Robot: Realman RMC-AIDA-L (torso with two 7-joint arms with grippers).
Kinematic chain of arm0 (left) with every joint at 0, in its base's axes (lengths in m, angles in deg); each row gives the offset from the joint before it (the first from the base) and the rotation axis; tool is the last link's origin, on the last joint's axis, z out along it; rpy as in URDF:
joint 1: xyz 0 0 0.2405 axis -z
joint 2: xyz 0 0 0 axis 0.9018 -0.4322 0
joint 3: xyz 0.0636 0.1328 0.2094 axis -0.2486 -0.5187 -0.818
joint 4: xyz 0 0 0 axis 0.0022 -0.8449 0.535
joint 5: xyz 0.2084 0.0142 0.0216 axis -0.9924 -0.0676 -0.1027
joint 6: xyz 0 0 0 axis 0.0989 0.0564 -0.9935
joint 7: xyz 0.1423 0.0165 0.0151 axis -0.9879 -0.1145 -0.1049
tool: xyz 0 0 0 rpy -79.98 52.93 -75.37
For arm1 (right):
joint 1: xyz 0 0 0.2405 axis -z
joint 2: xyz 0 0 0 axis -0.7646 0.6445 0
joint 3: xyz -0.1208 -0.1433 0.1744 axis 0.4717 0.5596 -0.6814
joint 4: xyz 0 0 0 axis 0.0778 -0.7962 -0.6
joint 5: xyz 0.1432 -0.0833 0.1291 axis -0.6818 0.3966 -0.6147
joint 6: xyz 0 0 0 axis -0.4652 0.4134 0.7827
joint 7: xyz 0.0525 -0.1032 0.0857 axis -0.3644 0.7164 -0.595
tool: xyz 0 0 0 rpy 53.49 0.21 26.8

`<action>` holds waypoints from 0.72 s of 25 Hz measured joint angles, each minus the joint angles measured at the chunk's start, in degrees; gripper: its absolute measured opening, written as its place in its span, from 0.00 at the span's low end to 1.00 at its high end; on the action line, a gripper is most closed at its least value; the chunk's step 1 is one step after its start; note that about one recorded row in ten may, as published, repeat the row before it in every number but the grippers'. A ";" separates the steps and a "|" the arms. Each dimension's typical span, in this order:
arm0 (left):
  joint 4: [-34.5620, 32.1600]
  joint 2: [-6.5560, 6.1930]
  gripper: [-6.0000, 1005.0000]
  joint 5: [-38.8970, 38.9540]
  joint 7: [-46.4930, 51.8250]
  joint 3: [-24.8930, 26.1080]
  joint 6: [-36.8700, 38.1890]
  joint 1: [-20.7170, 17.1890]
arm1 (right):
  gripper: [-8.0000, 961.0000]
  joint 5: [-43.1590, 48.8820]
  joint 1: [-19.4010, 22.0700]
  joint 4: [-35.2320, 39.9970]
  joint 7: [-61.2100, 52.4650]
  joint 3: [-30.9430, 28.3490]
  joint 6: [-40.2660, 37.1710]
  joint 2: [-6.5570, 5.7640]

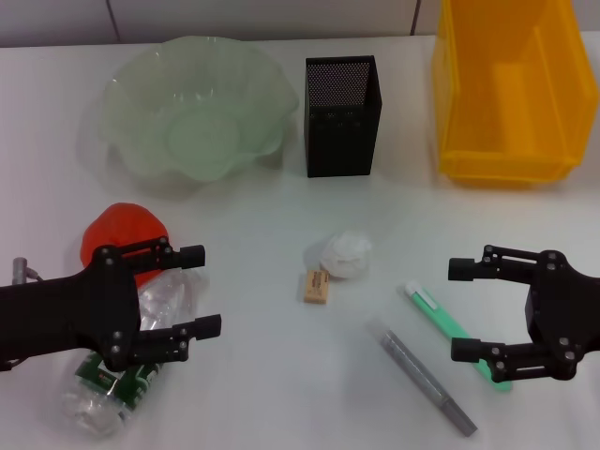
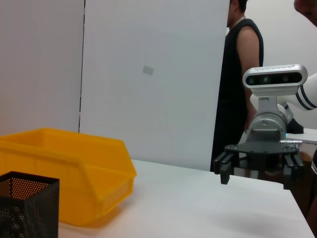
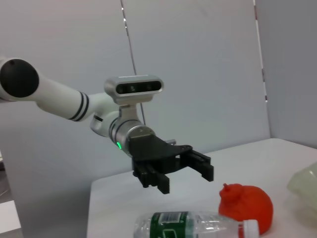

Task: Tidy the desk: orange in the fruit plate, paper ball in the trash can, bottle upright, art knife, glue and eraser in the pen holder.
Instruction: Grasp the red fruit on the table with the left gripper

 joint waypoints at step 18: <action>4.39 -0.09 0.74 0.21 -3.48 16.77 -12.77 -0.92 | 0.87 -0.84 -0.05 -3.20 1.86 -0.50 3.32 0.07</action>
